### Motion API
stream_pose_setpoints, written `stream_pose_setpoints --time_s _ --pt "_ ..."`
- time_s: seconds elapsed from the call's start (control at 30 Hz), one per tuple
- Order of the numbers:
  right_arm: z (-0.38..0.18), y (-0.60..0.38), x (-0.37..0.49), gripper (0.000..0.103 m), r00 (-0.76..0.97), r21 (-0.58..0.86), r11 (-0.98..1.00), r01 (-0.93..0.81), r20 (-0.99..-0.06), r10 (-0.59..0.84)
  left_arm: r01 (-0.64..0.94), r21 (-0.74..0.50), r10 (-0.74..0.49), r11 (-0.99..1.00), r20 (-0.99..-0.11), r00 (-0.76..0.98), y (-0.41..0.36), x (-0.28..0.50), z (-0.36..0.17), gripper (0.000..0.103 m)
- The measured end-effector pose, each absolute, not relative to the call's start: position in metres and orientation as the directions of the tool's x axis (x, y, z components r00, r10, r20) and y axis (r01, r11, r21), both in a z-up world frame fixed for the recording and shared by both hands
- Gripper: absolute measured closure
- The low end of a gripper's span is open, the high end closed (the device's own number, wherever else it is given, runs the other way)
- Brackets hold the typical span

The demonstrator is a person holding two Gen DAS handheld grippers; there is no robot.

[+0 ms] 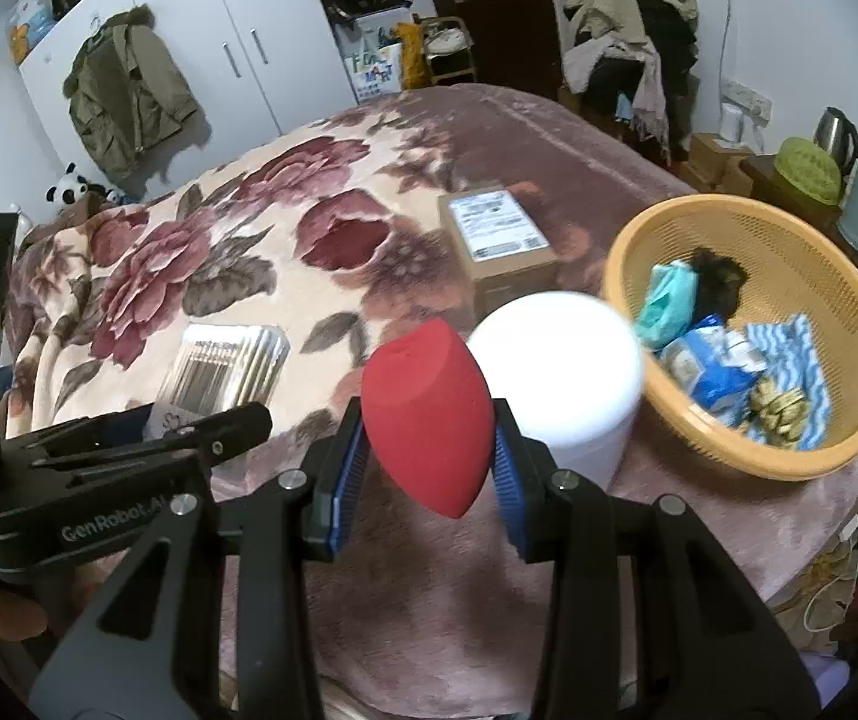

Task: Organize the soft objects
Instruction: 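Lift the swab box and red sponge and carry both over the orange basket, then open both tools to drop the swab box and sponge into the basket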

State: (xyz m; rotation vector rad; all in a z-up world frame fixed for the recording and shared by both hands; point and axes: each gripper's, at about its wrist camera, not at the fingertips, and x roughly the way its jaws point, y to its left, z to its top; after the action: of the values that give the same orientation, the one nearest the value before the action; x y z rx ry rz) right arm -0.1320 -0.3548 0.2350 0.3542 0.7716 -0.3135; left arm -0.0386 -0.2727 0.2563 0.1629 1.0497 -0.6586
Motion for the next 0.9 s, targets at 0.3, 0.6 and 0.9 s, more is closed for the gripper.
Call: stream_pose_setpoints --time_s 0.3,0.6,0.9 --pt "0.249 -0.404 -0.152 0.064 0.673 0.190 0.860 0.473 -0.708 -0.214 0.637 -0.194 -0.475 0.746 -0.826 0.304 -0.327 -0.052 0.277 0.032" --pt "0.252 -0.457 -0.177 0.064 0.647 0.197 0.806 0.558 -0.712 -0.273 0.698 -0.226 -0.524 0.680 -0.816 0.246 -0.387 -0.068 0.285 0.032" --pt "0.254 -0.504 -0.199 0.064 0.612 0.195 0.745 0.638 -0.716 -0.337 0.748 -0.266 -0.566 0.608 -0.806 0.174 -0.446 -0.084 0.287 0.032"
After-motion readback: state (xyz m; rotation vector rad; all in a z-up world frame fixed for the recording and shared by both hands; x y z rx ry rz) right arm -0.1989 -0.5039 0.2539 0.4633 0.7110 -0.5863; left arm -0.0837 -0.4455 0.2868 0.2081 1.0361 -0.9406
